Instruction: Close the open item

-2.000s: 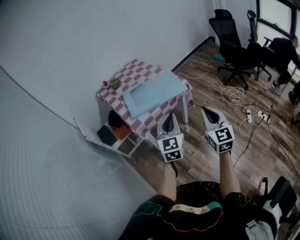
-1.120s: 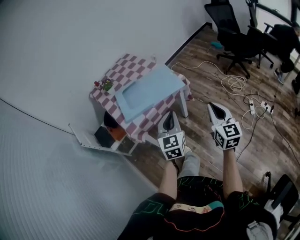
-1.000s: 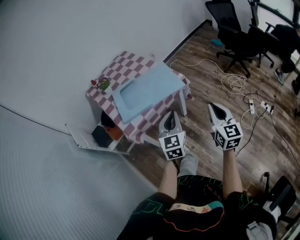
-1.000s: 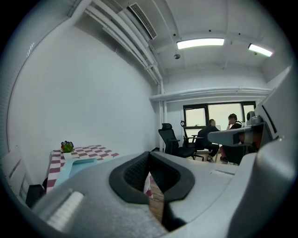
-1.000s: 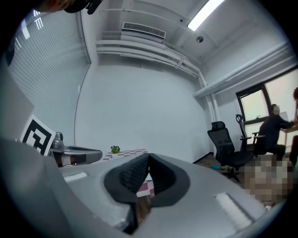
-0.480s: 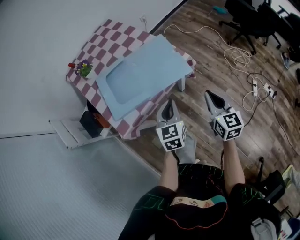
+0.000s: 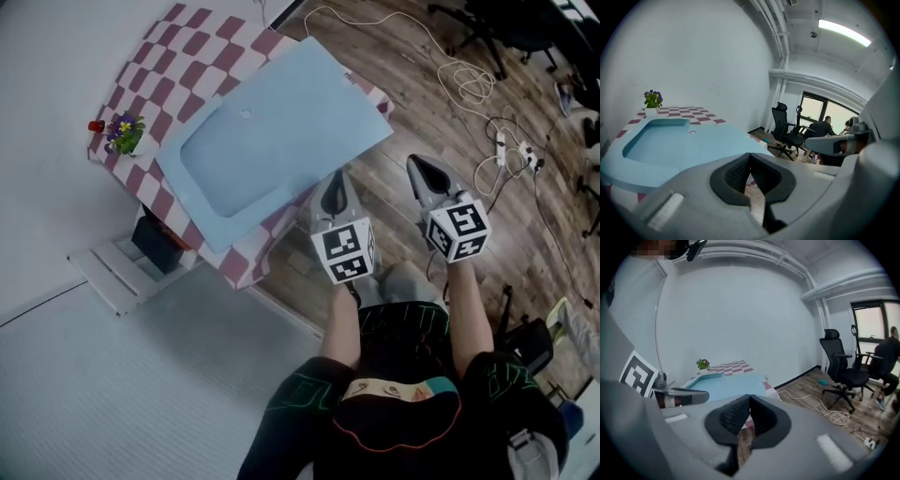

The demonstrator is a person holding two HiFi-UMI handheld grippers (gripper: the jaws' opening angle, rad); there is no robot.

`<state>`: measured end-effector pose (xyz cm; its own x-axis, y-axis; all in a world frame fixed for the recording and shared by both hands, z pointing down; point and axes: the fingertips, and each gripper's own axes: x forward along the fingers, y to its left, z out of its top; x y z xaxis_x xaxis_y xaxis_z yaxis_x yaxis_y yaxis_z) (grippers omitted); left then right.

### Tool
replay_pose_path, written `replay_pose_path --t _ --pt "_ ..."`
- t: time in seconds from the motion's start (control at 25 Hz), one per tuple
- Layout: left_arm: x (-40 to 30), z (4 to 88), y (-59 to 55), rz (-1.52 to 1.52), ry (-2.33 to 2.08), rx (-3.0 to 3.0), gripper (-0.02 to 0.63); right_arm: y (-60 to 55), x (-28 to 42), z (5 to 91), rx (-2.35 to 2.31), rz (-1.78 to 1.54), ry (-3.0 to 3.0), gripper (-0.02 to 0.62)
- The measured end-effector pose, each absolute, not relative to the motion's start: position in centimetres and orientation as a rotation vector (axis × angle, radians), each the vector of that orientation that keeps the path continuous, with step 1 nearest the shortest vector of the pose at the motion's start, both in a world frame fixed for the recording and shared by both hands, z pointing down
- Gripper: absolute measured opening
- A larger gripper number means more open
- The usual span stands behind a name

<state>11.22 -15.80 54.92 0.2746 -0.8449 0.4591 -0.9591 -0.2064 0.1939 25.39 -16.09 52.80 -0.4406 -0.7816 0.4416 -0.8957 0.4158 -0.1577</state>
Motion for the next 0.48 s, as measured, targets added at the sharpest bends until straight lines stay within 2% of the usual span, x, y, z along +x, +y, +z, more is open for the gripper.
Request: replay_pose_path --t 0.48 --pt "11.1 58.0 -16.9 0.448 -1.581 2.057 0.009 -18.8 24.1 57.8 1.381 0.630 -2.273 0.005"
